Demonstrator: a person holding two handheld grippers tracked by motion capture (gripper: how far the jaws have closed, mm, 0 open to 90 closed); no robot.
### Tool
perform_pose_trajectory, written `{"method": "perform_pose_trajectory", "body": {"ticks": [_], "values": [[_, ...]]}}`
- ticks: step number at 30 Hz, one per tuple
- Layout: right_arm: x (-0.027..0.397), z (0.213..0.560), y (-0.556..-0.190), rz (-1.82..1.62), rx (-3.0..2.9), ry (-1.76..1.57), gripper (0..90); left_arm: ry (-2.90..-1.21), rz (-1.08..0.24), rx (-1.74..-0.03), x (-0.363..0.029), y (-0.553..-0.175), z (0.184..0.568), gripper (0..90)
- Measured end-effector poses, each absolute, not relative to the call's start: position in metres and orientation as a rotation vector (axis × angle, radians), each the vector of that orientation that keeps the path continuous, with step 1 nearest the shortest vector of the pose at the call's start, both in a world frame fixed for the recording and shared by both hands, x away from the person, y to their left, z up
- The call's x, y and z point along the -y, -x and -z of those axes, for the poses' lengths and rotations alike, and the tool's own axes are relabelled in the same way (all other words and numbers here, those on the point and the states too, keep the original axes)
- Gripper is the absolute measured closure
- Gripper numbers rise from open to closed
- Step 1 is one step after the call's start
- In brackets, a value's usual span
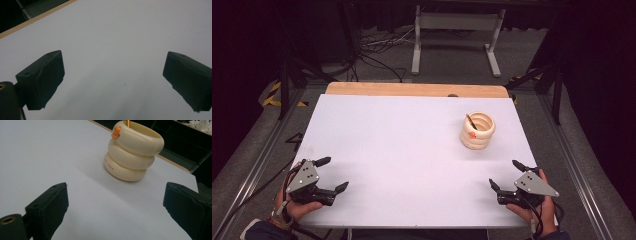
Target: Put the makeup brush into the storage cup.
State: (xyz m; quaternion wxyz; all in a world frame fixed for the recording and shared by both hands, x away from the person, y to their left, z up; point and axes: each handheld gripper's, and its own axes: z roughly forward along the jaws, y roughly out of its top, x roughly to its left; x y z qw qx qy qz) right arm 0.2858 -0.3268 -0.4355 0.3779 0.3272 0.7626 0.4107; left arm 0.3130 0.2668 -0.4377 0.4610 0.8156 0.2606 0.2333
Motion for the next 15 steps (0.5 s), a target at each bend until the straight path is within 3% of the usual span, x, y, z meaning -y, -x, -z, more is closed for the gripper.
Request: {"method": "perform_pose_trajectory", "body": {"ticks": [15], "values": [[0.3278,0.4346,-0.2862,-1.052,-1.941,-0.846,7.1,-2.004,-0.574,-0.646,-0.2676,-0.3131,0.4379,4.7]]}}
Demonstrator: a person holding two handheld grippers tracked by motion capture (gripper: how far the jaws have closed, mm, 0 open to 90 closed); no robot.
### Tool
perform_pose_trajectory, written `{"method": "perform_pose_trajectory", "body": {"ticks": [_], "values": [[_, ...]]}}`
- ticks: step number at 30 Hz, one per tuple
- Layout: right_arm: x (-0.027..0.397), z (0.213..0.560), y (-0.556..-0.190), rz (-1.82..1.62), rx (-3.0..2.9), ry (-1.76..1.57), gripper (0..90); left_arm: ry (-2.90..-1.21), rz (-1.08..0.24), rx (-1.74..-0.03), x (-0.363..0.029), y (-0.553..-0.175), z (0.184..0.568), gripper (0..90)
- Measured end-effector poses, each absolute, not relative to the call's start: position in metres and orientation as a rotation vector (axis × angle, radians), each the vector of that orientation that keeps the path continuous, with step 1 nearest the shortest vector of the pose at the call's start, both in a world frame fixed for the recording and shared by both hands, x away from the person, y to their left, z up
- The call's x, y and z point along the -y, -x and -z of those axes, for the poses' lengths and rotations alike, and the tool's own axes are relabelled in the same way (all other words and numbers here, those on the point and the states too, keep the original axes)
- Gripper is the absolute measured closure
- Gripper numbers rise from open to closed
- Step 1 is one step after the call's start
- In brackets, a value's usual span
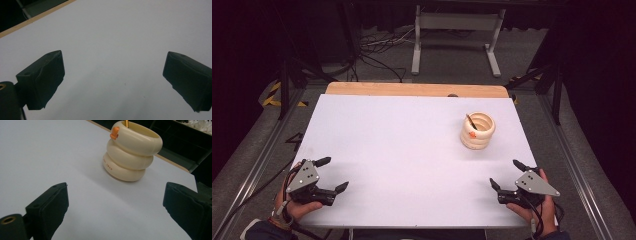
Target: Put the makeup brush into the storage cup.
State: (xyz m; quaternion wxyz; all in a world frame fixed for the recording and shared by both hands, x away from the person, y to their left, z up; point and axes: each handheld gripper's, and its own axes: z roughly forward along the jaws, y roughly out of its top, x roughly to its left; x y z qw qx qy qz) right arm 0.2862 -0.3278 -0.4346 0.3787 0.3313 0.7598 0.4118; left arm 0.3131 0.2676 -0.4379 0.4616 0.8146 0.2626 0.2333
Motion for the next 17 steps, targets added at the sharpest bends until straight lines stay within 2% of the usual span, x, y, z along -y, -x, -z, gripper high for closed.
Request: {"method": "perform_pose_trajectory", "body": {"ticks": [17], "values": [[0.3276,0.4355,-0.2903,-1.075,-1.948,-0.851,7.2,-1.997,-0.563,-0.672,-0.2678,-0.3143,0.4391,4.7]]}}
